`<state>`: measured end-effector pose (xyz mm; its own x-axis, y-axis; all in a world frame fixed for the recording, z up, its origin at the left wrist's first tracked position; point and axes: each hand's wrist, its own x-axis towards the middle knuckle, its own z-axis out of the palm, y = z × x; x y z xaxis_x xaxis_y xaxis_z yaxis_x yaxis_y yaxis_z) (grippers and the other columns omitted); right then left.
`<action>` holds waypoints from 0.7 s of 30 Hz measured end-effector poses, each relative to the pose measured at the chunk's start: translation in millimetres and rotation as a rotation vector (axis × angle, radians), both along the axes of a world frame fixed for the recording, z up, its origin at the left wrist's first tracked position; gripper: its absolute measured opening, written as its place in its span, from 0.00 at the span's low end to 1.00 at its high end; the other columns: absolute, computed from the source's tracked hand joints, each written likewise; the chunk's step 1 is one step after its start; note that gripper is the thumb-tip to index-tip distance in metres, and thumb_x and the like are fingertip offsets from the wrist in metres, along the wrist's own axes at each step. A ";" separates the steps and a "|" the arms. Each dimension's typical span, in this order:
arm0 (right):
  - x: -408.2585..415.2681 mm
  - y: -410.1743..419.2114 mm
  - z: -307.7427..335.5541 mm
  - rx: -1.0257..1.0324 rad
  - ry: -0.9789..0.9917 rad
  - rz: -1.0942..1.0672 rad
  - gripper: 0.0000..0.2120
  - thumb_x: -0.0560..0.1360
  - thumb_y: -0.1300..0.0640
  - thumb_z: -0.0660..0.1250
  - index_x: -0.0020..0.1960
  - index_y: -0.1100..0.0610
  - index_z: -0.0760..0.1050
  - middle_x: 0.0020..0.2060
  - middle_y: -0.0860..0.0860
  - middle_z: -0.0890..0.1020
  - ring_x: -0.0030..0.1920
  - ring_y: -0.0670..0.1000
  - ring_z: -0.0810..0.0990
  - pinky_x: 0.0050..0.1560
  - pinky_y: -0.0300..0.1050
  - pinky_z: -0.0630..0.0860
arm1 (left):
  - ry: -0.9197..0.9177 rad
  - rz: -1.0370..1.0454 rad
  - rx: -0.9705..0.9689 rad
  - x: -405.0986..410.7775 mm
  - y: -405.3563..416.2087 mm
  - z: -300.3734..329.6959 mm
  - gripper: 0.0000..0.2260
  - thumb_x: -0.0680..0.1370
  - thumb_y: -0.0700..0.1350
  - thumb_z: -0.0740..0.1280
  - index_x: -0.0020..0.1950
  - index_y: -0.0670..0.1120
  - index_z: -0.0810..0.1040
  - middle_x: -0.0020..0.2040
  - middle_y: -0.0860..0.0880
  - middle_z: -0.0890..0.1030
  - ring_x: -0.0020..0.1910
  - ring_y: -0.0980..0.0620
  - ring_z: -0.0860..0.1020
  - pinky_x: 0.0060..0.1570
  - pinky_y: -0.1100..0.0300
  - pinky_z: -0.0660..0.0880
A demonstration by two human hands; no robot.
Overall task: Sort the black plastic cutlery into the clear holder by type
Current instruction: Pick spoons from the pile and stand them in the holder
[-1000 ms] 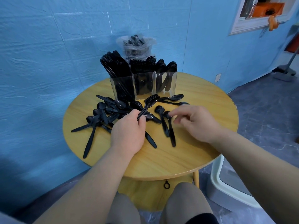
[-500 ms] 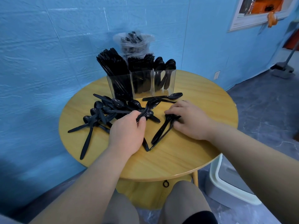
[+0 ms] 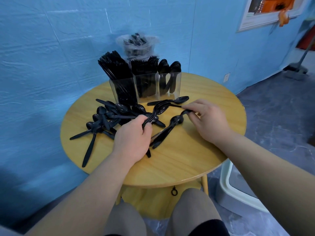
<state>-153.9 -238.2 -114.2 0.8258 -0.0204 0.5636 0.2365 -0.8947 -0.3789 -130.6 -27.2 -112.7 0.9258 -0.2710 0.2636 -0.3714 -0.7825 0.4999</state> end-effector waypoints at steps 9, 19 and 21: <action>15.5 9.7 6.3 -0.125 0.374 0.006 0.20 0.78 0.57 0.58 0.69 0.49 0.70 0.59 0.51 0.77 0.63 0.50 0.70 0.57 0.44 0.71 | 0.013 0.026 -0.018 -0.6 1.1 0.5 0.10 0.81 0.46 0.55 0.57 0.50 0.74 0.32 0.52 0.75 0.32 0.53 0.75 0.37 0.53 0.74; 1.4 1.0 2.7 -0.212 0.360 0.139 0.20 0.76 0.47 0.63 0.67 0.48 0.71 0.53 0.46 0.79 0.55 0.47 0.72 0.54 0.43 0.72 | 0.025 -0.019 0.077 2.5 -0.5 -1.8 0.08 0.81 0.51 0.56 0.53 0.54 0.75 0.33 0.54 0.77 0.33 0.55 0.76 0.37 0.55 0.75; -2.5 2.2 2.6 -0.199 0.317 0.126 0.19 0.76 0.48 0.64 0.66 0.48 0.72 0.51 0.46 0.81 0.52 0.48 0.75 0.52 0.46 0.75 | 0.026 -0.026 0.085 2.1 -0.6 -1.2 0.08 0.81 0.51 0.57 0.53 0.54 0.75 0.33 0.54 0.77 0.34 0.56 0.76 0.38 0.54 0.76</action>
<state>-156.4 -236.1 -111.5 0.9486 0.1764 0.2626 0.2485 -0.9293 -0.2732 -128.5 -27.9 -113.8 0.9243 -0.3158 0.2144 -0.3801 -0.8125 0.4420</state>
